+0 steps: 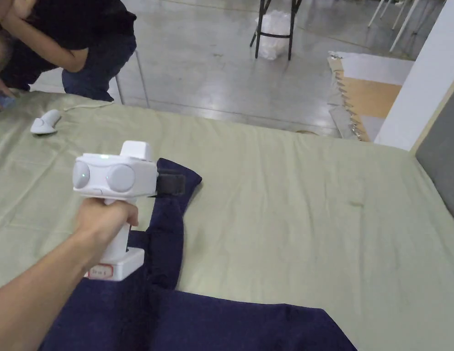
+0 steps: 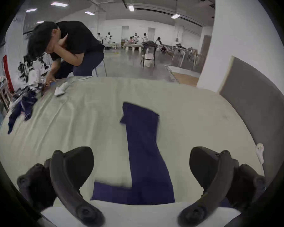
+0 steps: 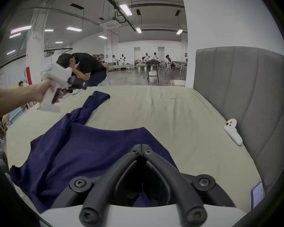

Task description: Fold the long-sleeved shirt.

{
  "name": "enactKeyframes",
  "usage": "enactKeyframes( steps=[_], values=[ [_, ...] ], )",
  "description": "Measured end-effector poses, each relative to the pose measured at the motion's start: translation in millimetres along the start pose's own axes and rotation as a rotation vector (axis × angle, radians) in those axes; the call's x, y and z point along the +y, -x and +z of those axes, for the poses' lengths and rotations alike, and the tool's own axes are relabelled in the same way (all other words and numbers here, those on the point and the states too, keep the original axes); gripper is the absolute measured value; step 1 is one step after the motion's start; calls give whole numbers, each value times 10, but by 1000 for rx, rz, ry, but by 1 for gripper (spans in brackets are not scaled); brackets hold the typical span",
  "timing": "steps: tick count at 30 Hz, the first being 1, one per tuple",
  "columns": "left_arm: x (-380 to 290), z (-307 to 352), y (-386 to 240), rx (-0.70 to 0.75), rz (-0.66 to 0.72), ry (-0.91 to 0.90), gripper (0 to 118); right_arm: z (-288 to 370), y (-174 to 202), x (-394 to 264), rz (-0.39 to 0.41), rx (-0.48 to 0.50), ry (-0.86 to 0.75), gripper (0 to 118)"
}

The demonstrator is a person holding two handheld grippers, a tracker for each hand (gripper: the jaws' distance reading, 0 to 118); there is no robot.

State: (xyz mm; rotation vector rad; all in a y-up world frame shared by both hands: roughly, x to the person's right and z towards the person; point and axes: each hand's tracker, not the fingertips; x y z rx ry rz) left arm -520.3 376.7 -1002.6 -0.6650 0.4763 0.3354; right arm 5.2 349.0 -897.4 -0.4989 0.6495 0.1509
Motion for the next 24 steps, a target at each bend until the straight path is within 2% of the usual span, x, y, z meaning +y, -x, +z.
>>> enactKeyframes(
  steps=[3,4,6,7,8,9,10,11,12,14,18,20,22,24],
  values=[
    [161,-509,90,35,142,62,109,-251,26,2,36,13,20,0],
    [182,-660,109,46,158,82,108,-326,47,-16,47,37,27,0],
    [200,-876,114,66,130,82,107,-427,85,-39,71,21,29,0],
    [197,-941,121,69,132,95,100,-452,83,-51,72,29,29,0],
    [175,-967,133,63,133,109,85,-461,89,-75,72,35,33,0],
    [136,-1011,91,61,126,153,55,-465,94,-94,63,33,40,0],
    [89,-999,84,89,124,186,8,-458,88,-110,58,42,43,0],
    [61,-951,100,168,94,175,8,-450,92,-125,60,42,43,0],
    [42,-854,109,132,53,157,6,-416,88,-154,61,36,46,0],
    [37,-497,38,54,-21,-103,6,-326,69,-168,54,37,44,0],
    [131,111,-67,12,-59,-86,6,-74,91,-141,21,31,31,0],
    [75,521,-72,31,-18,-125,6,111,131,-90,8,34,19,0],
    [-54,1007,-90,-13,24,-168,6,352,177,-52,29,36,-3,0],
    [-256,1469,-116,7,-60,-194,6,571,199,-36,37,46,-22,0]
  ],
)
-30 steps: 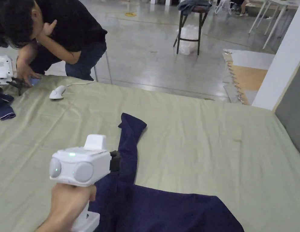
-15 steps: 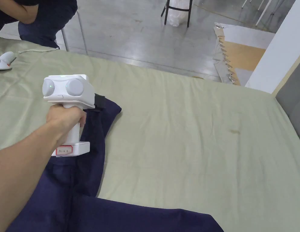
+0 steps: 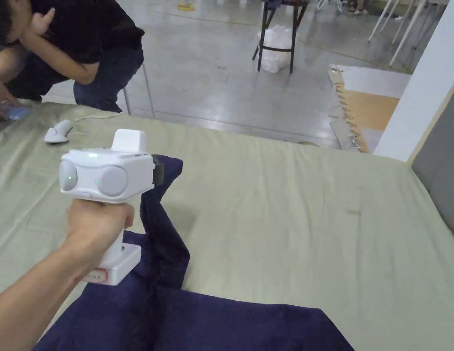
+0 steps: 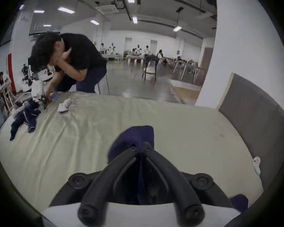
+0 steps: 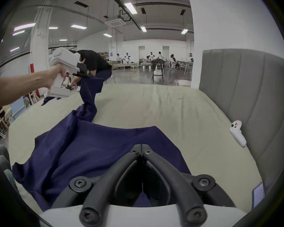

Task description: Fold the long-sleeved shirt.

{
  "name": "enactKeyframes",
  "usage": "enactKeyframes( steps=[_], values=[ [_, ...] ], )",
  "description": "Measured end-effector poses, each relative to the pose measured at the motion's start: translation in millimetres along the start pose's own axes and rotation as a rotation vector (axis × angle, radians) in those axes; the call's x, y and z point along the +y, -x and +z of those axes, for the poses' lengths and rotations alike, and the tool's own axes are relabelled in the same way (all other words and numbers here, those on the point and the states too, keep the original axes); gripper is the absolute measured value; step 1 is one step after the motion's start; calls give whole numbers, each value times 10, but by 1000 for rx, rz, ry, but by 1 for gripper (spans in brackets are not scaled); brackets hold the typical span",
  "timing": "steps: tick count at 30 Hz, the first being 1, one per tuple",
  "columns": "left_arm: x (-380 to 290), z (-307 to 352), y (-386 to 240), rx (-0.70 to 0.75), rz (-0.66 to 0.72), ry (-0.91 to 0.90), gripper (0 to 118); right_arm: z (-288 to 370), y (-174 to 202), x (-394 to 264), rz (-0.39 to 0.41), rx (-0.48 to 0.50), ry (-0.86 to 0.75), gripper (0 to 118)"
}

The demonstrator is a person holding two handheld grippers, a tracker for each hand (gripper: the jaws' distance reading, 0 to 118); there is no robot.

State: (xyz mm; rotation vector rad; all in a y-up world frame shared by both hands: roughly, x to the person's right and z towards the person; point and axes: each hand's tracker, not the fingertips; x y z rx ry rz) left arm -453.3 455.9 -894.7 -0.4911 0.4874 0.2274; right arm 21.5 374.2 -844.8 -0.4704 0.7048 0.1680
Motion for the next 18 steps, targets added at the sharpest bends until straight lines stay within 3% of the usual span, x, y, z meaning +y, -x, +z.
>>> enactKeyframes(
  steps=[5,6,8,10,12,18],
  values=[
    [-585,1041,10,58,-8,-45,6,508,81,-64,1,5,-30,0],
    [-722,1224,-4,13,-49,1,6,607,95,-90,-1,12,-31,0],
    [-1039,1606,-56,121,-53,-66,6,760,147,-165,6,17,-34,0],
    [-1385,1854,-66,76,-11,-24,6,908,176,-236,15,19,-31,0],
    [-1639,2054,-98,121,78,-34,6,981,198,-313,13,21,-26,0],
    [-2371,2231,-243,135,124,78,6,1054,164,-507,-8,11,23,0]
  ],
)
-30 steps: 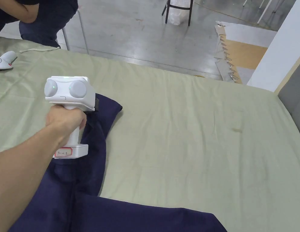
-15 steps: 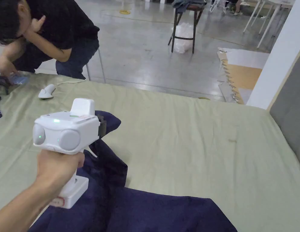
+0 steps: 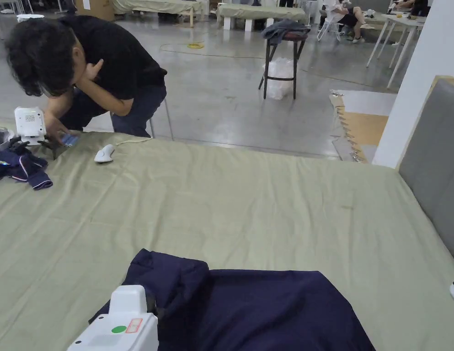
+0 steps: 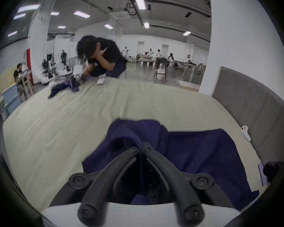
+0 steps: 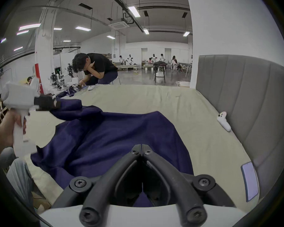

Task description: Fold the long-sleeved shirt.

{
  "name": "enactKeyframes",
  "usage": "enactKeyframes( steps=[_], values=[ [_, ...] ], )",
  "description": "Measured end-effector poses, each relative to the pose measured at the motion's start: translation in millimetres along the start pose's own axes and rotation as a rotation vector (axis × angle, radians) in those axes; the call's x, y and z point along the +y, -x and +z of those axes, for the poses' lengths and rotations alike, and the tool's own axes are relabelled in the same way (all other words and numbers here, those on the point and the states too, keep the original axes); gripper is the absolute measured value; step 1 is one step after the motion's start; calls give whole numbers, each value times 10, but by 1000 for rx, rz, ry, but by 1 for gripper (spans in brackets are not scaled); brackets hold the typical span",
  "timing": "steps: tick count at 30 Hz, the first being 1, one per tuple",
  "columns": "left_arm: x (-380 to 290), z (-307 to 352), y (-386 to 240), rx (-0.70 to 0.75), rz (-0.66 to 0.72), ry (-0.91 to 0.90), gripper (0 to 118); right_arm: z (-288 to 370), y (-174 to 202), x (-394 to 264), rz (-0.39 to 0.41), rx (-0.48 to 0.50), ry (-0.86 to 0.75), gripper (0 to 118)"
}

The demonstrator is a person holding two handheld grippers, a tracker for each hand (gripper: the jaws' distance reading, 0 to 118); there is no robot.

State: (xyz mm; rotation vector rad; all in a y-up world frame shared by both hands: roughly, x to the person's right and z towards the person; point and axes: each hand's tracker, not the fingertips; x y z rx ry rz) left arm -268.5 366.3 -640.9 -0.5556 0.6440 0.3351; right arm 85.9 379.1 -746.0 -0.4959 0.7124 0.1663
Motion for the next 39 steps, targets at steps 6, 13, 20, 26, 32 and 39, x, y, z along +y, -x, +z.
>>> enactKeyframes(
  steps=[6,13,20,26,32,39],
  values=[
    [-216,-122,-97,18,-19,148,108,-3,-78,-54,-4,14,37,0],
    [219,287,-163,8,-25,-70,111,-107,-244,42,-19,19,38,0],
    [450,-24,-208,-90,-124,-24,6,-794,-561,354,-38,42,57,11],
    [484,-378,-101,-45,-179,-26,5,-1973,-907,831,-1,48,143,117],
    [483,-697,177,-63,-77,90,5,-3316,-1176,848,-114,183,403,107],
    [729,-1187,645,-75,-57,138,83,-3081,-997,781,-232,151,383,10]
  ],
)
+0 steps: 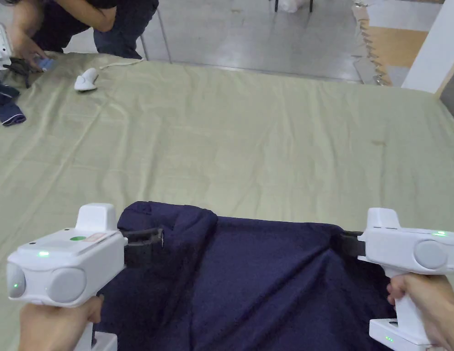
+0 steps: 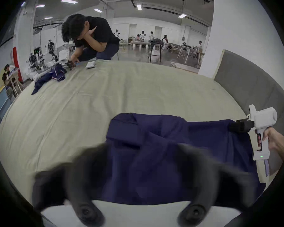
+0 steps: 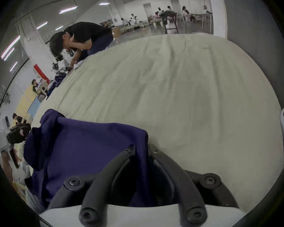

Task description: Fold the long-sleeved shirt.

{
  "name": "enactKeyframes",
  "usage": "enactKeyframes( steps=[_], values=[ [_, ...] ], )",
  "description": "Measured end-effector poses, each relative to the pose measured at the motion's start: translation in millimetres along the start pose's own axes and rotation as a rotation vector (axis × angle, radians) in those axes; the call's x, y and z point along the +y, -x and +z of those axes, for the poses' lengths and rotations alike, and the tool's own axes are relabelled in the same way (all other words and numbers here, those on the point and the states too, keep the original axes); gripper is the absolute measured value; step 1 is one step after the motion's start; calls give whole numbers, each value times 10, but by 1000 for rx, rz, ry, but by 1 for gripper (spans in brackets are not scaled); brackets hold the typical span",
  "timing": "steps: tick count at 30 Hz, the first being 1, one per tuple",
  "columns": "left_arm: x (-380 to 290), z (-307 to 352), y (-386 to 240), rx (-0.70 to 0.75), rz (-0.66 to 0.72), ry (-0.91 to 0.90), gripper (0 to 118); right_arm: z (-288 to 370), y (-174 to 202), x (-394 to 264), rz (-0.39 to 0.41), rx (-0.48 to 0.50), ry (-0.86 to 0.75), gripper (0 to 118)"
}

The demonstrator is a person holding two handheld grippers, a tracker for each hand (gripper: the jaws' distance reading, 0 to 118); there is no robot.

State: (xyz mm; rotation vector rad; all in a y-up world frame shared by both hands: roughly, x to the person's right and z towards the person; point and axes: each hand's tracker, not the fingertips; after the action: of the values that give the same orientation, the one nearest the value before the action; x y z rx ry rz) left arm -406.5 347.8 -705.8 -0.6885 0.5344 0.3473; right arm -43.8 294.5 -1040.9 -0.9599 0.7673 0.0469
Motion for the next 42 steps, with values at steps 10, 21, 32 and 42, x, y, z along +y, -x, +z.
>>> enactKeyframes(
  steps=[10,21,32,42],
  values=[
    [738,-1226,448,-127,16,258,110,81,40,-45,-9,-23,-20,9],
    [460,-1147,291,-169,-45,291,50,-81,-83,49,42,-1,13,9],
    [348,-664,215,-164,-75,101,21,422,47,-52,106,-15,-131,8],
    [25,689,162,-214,-57,-143,21,1504,242,-483,235,5,-276,7]
  ],
)
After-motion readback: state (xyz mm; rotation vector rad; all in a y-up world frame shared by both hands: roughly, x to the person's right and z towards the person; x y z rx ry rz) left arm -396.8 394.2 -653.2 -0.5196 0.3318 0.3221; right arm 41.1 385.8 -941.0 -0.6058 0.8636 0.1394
